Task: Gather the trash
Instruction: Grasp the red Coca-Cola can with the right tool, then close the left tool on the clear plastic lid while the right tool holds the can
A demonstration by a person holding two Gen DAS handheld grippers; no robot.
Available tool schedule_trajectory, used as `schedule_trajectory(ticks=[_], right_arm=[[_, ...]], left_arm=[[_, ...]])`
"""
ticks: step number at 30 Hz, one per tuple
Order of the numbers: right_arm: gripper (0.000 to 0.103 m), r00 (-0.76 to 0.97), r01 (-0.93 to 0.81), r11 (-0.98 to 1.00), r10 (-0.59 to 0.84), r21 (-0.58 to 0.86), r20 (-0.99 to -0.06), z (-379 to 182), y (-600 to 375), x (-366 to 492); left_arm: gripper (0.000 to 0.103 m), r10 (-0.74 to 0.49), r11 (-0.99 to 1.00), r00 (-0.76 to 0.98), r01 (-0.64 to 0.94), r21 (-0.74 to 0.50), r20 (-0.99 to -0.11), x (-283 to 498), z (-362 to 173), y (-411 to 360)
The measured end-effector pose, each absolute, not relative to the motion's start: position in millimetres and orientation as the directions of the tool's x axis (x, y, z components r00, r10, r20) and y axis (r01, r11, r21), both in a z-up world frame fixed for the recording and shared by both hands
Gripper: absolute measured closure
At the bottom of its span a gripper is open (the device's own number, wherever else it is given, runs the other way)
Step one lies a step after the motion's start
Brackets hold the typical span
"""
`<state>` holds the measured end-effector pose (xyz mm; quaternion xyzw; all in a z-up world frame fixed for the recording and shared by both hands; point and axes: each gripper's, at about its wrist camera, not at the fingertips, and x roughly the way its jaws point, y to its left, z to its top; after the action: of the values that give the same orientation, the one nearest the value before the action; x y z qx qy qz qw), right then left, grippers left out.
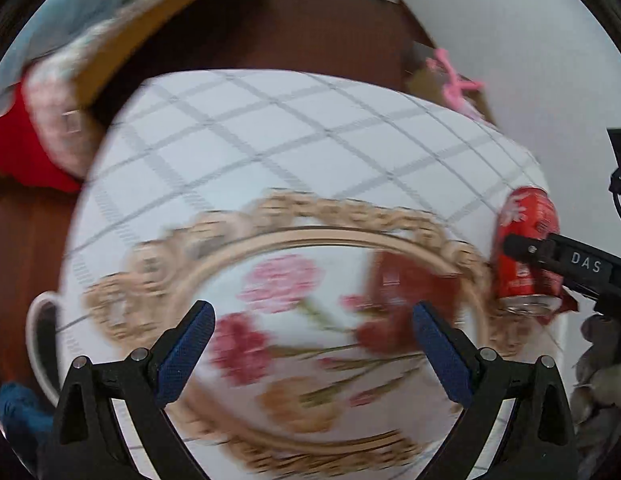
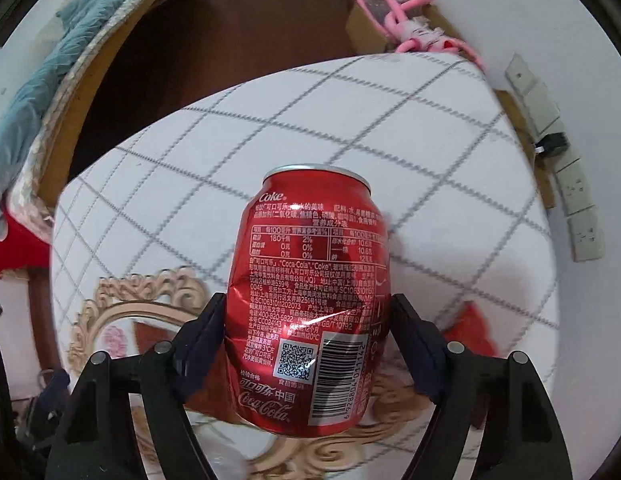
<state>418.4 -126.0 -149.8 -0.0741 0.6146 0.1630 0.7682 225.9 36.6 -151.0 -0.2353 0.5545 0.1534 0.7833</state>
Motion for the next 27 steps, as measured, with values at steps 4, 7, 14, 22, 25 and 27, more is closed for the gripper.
schedule_trajectory(ticks=[4,7,14,22,25,27], right_arm=[[0.022,0.174,-0.317,0.94,0.187,0.124,-0.967,-152,-146,424],[0.022,0.178,-0.329,0.937,0.187,0.12,-0.966,-152,-150,424],[0.021,0.191,-0.344,0.933,0.18,0.106,-0.965,-153,-149,425],[0.022,0.193,-0.356,0.928,0.189,0.11,-0.963,-150,-147,412],[0.022,0.196,-0.363,0.924,0.203,0.121,-0.96,-146,-146,405],[0.022,0.199,-0.365,0.921,0.222,0.138,-0.955,-140,-145,398]], left_arm=[[0.019,-0.046,0.888,0.303,-0.424,-0.178,-0.952,256,-166,12],[0.027,-0.001,0.912,0.291,-0.392,-0.12,-0.957,265,-169,-2],[0.086,0.076,0.927,0.319,-0.372,-0.051,-0.945,267,-159,-11],[0.103,0.147,0.93,0.368,-0.366,0.002,-0.918,247,-138,-5],[0.103,0.172,0.925,0.39,-0.381,0.012,-0.904,235,-124,2],[0.103,0.195,0.918,0.407,-0.395,0.02,-0.892,226,-112,8]])
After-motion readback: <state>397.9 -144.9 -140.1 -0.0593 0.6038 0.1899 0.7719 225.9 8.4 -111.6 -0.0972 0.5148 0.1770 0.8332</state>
